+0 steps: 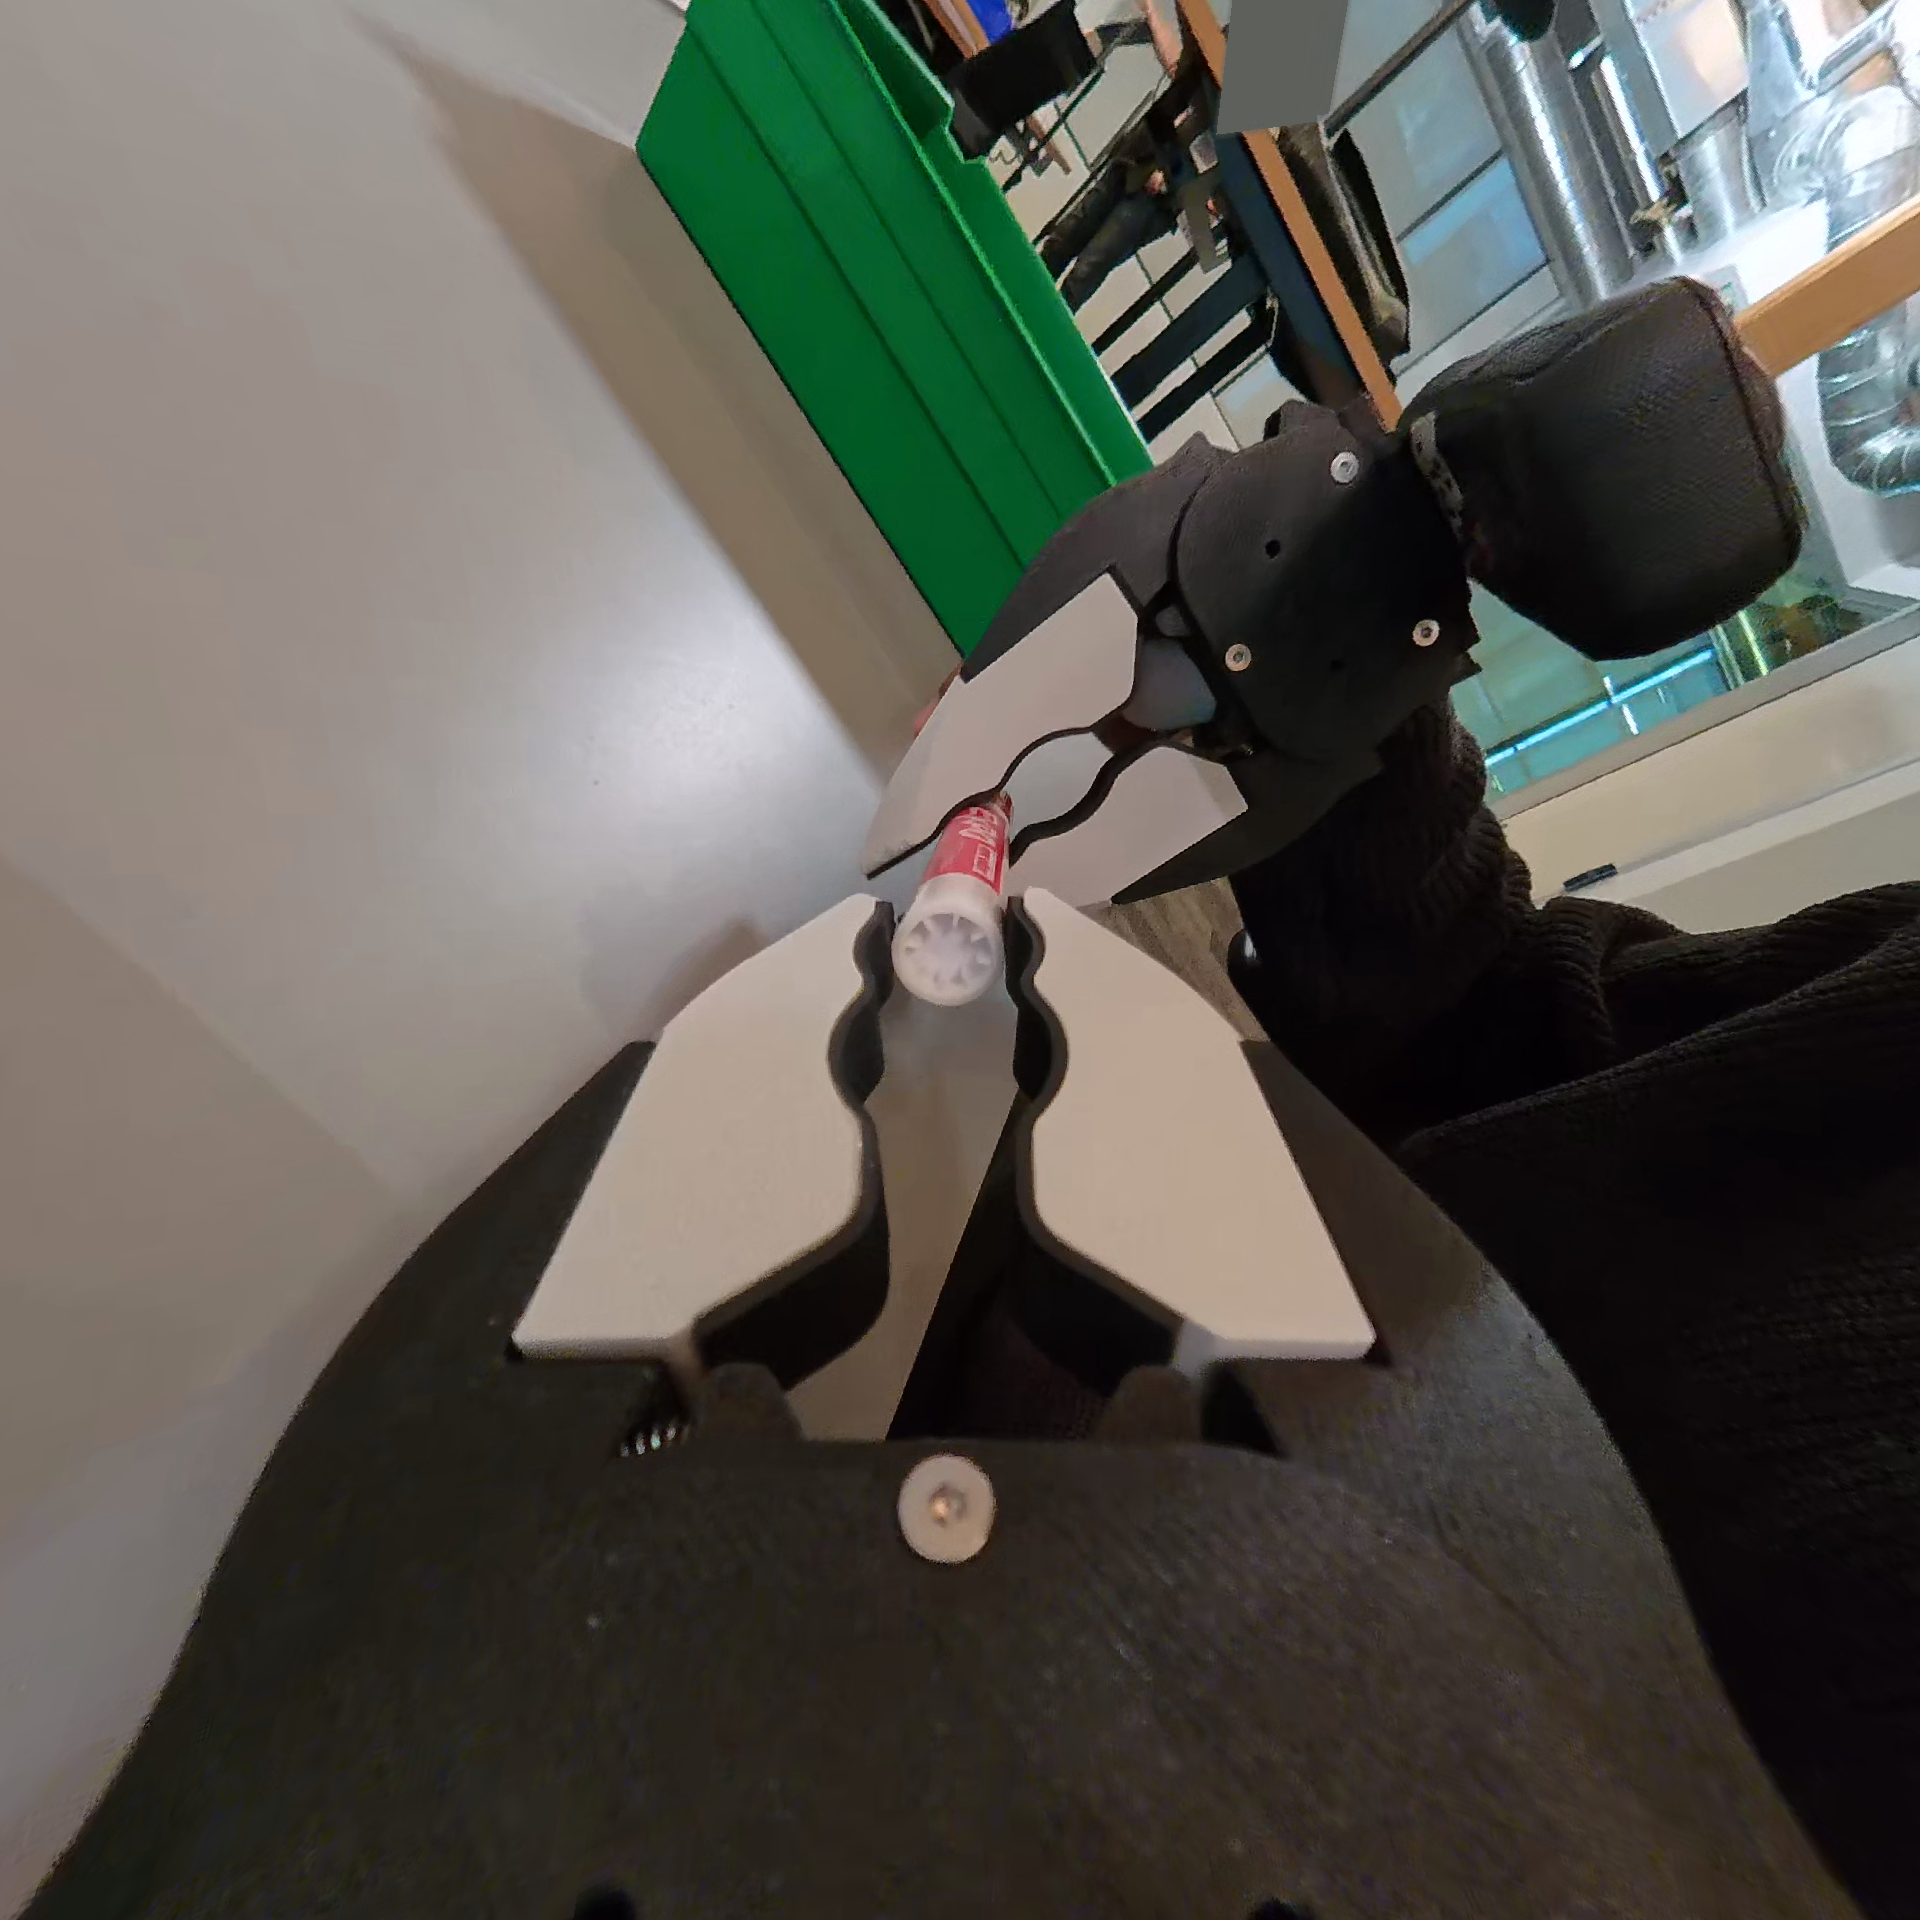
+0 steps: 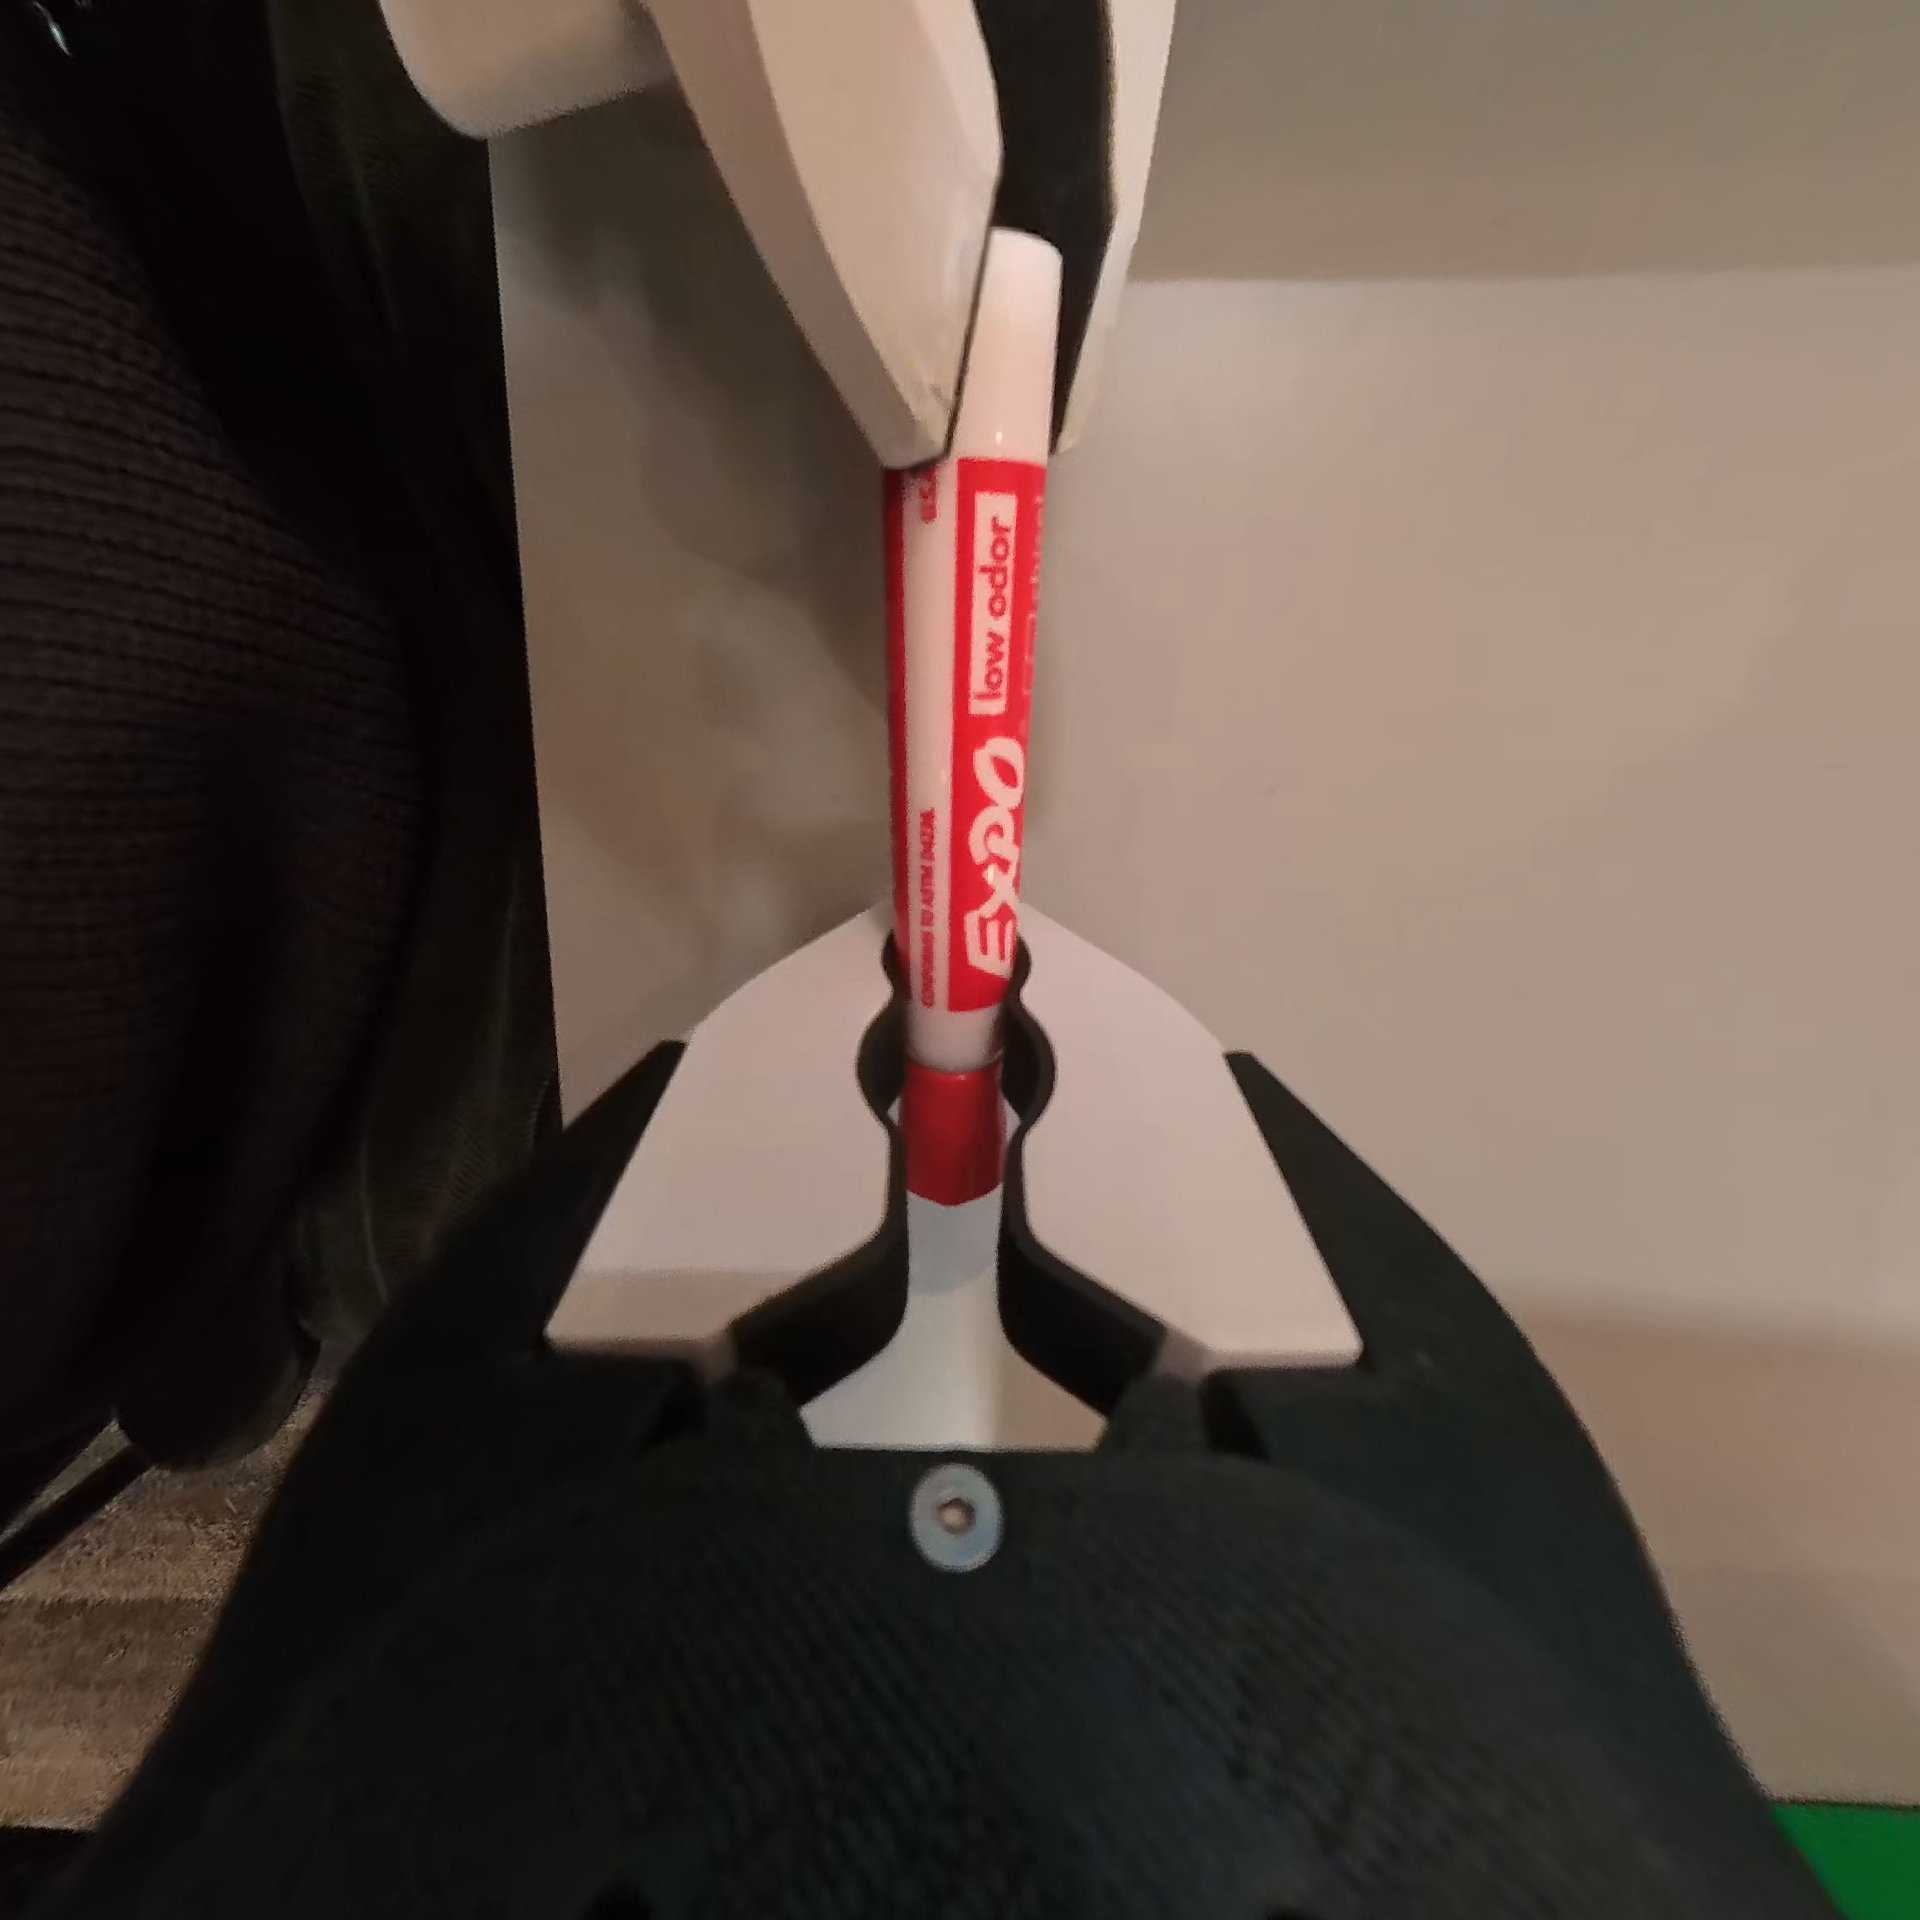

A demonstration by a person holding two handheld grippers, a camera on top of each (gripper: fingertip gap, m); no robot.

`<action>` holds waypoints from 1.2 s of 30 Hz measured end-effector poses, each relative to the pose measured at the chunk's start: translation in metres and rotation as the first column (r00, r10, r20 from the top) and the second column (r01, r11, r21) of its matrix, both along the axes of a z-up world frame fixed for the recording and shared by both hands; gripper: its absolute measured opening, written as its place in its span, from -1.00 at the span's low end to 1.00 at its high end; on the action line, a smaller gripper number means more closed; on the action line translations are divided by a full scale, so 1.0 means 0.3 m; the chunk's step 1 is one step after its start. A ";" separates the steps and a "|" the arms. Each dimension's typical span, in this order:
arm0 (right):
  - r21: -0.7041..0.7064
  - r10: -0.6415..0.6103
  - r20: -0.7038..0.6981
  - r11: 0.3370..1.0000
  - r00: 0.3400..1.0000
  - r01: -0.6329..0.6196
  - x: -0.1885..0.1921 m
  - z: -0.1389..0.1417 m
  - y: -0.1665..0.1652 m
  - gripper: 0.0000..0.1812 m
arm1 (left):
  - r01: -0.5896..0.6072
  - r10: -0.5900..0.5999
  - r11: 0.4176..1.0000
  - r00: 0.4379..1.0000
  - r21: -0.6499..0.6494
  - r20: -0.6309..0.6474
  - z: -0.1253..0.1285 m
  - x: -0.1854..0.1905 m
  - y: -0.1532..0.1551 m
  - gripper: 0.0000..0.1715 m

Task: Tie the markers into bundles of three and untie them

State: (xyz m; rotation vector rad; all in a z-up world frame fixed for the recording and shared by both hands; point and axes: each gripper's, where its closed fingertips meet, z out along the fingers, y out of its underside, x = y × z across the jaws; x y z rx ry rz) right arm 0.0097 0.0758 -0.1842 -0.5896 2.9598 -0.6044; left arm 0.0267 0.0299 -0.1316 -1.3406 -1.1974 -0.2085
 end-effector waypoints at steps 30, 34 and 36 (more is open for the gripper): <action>0.027 -0.041 0.020 0.999 0.999 0.041 -0.027 0.030 0.042 -0.85 | 0.026 -0.026 0.999 1.000 0.021 0.015 -0.003 0.008 0.019 -0.60; 0.049 -0.051 -0.003 0.997 0.999 0.052 -0.040 0.024 0.054 -0.85 | 0.050 -0.050 0.999 0.999 -0.016 0.014 -0.015 0.017 0.033 -0.57; 0.055 -0.054 -0.010 0.997 0.998 0.054 -0.044 0.022 0.058 -0.85 | 0.059 -0.059 0.998 0.998 -0.029 0.011 -0.018 0.020 0.039 -0.56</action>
